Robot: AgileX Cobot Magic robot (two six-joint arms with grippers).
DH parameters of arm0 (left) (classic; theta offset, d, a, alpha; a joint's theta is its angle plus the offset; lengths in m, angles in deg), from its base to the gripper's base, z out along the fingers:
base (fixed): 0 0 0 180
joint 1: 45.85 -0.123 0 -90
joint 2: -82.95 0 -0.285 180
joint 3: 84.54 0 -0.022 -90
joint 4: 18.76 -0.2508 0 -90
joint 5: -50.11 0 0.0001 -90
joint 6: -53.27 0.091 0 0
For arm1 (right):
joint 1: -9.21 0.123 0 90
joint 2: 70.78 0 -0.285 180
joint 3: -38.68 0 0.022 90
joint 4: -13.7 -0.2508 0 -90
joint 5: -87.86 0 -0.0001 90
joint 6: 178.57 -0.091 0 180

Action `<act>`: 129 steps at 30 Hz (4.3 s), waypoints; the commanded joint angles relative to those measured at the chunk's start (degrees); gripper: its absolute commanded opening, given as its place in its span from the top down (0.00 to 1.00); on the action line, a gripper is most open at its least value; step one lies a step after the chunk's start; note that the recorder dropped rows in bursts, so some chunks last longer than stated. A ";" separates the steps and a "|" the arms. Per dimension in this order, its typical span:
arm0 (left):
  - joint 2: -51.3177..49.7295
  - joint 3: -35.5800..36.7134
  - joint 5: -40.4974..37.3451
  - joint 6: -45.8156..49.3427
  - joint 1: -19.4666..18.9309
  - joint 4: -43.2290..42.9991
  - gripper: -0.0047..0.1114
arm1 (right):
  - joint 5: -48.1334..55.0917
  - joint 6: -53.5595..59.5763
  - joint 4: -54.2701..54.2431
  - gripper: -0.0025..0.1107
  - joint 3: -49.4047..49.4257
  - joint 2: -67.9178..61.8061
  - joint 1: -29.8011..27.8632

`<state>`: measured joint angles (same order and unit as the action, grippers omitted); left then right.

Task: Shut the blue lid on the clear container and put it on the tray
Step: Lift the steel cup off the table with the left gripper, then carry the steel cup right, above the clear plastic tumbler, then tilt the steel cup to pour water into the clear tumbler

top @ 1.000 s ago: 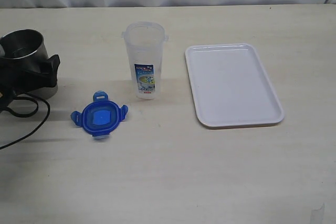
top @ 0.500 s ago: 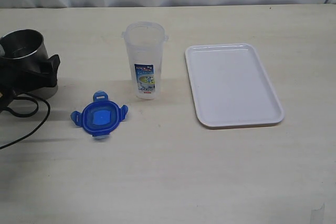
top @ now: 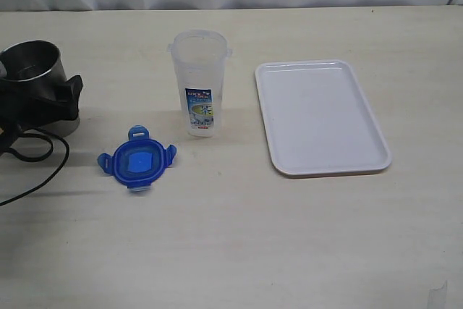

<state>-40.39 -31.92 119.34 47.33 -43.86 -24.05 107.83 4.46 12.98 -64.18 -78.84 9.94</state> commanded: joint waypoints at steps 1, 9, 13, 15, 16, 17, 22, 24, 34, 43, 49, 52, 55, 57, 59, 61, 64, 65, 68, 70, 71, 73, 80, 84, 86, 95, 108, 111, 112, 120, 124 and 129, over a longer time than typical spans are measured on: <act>0.01 -0.19 0.73 0.05 0.02 -0.01 0.17 | -0.13 0.42 -0.15 0.94 0.07 0.28 0.09; 0.01 -0.19 0.73 0.05 0.02 -0.13 0.62 | -0.13 0.42 -0.15 0.94 0.07 0.28 0.09; 0.01 -0.19 0.73 -0.33 0.02 -1.66 0.75 | -0.13 0.42 -0.15 0.94 0.07 0.28 0.09; 0.01 -0.19 0.73 -0.33 0.02 -3.75 0.90 | -0.13 0.42 -0.15 0.94 0.07 0.28 0.09; 0.01 -0.19 0.73 -0.33 0.02 -4.84 0.96 | -0.13 0.42 -0.15 0.94 0.07 0.28 0.09; 0.01 -0.19 0.73 -0.19 0.02 -5.82 0.96 | -0.13 0.42 -0.15 0.94 0.07 0.28 0.09; 0.01 -0.19 0.73 -0.19 0.02 -6.85 0.96 | -0.13 0.42 -0.15 0.94 0.07 0.28 0.09; 0.67 -0.65 0.73 -0.29 0.02 -6.60 0.96 | -0.13 0.42 -0.15 0.94 0.07 0.28 0.09; 9.50 -0.94 0.73 -1.82 0.02 -7.74 0.96 | -0.13 0.42 -0.15 0.94 0.07 0.28 0.09; 12.57 -10.39 -10.93 -7.98 0.02 -18.46 0.96 | -0.13 0.42 -0.15 0.94 0.07 0.28 0.09; 12.57 -17.38 -16.29 -12.29 0.02 -22.82 0.96 | -0.13 0.42 -0.15 0.94 0.07 0.28 0.09; 12.57 -20.22 -17.07 -16.43 0.02 -26.93 0.96 | -0.13 0.42 -0.15 0.94 0.07 0.28 0.09; 12.57 -22.26 -17.07 -20.83 0.12 -29.36 0.96 | -0.13 0.42 -0.15 0.94 0.07 0.28 0.09; 12.57 -23.50 -17.07 -21.35 0.52 -30.52 0.96 | -0.13 0.42 -0.15 0.94 0.07 0.28 0.09; 12.36 -24.43 -17.94 -21.35 1.45 -30.66 0.96 | -0.13 0.42 -0.15 0.94 0.07 0.28 0.09; 11.98 -25.62 -19.74 -21.19 2.95 -30.66 0.96 | -0.13 0.42 -0.15 0.94 0.07 0.28 0.09; 11.90 -27.00 -22.32 -20.64 4.87 -30.66 0.96 | -0.13 0.42 -0.15 0.94 0.07 0.28 0.09; 11.90 -27.15 -22.63 -20.64 5.21 -30.66 0.96 | -0.13 0.42 -0.15 0.94 0.07 0.28 0.09; 11.90 -27.53 -22.68 -20.21 6.45 -31.10 0.96 | -0.13 0.42 -0.15 0.94 0.07 0.28 0.09; 11.90 -27.53 -22.68 -18.97 7.45 -30.99 0.96 | -0.13 0.42 -0.15 0.94 0.07 0.28 0.09; 11.90 -27.53 -22.68 -18.18 8.12 -30.89 0.96 | -0.13 0.42 -0.15 0.94 0.07 0.28 0.09; 11.90 -27.53 -22.56 -17.20 9.08 -30.89 0.96 | -0.13 0.42 -0.15 0.94 0.07 0.28 0.09; 11.90 -27.53 -22.19 -16.57 10.05 -31.57 0.96 | -0.13 0.42 -0.15 0.94 0.07 0.28 0.09; 11.90 -27.53 -22.20 -16.57 10.74 -31.74 0.96 | -0.13 0.42 -0.15 0.94 0.07 0.28 0.09; 11.90 -27.53 -22.30 -16.57 11.45 -31.74 0.96 | -0.13 0.42 -0.15 0.94 0.07 0.28 0.09; 11.90 -27.53 -20.90 -16.69 12.74 -31.72 0.96 | -0.13 0.42 -0.15 0.94 0.07 0.28 0.09; 11.90 -27.53 -20.50 -12.38 12.74 -35.74 0.96 | -0.13 0.42 -0.15 0.94 0.07 0.28 0.09; 11.90 -27.53 -20.50 -10.55 12.74 -36.06 0.96 | -0.13 0.42 -0.15 0.94 0.07 0.28 0.09; 11.90 -27.53 -20.50 -10.30 12.74 -36.06 0.96 | -0.13 0.42 -0.15 0.94 0.07 0.28 0.09; 11.90 -27.53 -20.50 -5.83 12.74 -36.06 0.96 | -0.13 0.42 -0.15 0.94 0.07 0.28 0.09; 11.90 -27.53 -20.50 -4.15 12.74 -36.06 0.96 | -0.13 0.42 -0.15 0.94 0.07 0.28 0.09; 11.90 -27.53 -20.50 -0.50 12.74 -36.06 0.96 | -0.13 0.42 -0.15 0.94 0.07 0.28 0.09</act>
<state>-29.21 -58.38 94.24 44.98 -31.27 -61.21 107.83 4.46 12.98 -64.18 -78.84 9.94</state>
